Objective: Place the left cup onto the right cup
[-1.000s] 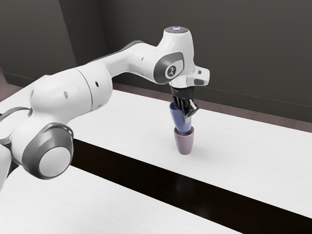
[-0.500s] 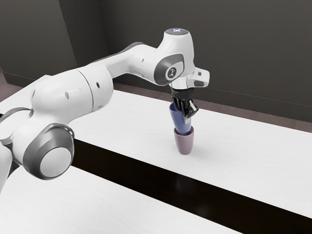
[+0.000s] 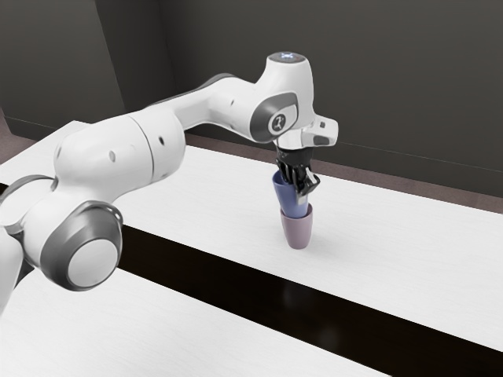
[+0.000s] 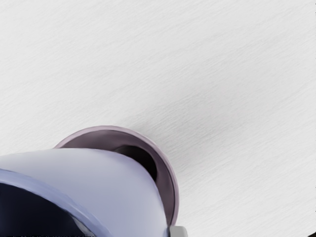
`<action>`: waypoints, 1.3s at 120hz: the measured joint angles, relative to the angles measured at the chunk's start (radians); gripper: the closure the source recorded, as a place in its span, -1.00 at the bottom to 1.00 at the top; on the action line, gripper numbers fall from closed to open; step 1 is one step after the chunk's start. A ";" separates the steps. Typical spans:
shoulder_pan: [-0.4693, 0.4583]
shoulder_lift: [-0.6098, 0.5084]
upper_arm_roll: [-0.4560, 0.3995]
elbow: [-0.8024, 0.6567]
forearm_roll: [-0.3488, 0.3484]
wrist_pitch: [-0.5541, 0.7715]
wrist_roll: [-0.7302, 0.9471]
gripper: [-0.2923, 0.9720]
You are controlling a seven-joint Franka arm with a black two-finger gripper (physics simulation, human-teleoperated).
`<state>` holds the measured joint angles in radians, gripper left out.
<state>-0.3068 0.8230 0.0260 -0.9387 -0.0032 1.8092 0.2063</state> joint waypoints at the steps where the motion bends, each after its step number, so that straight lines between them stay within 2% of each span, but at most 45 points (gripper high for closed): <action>1: 0.000 0.000 0.000 0.000 0.000 0.000 0.000 0.52; 23: 0.000 0.000 0.000 -0.001 -0.004 -0.001 0.001 -0.06; 49: 0.000 -0.003 -0.001 -0.003 -0.006 -0.001 0.002 -0.37; 96: -0.003 -0.115 -0.007 -0.065 -0.008 -0.004 0.004 -0.51; 156: 0.007 -0.403 -0.007 -0.386 -0.017 -0.005 0.003 -0.54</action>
<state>-0.2998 0.4200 0.0191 -1.3245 -0.0204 1.8043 0.2096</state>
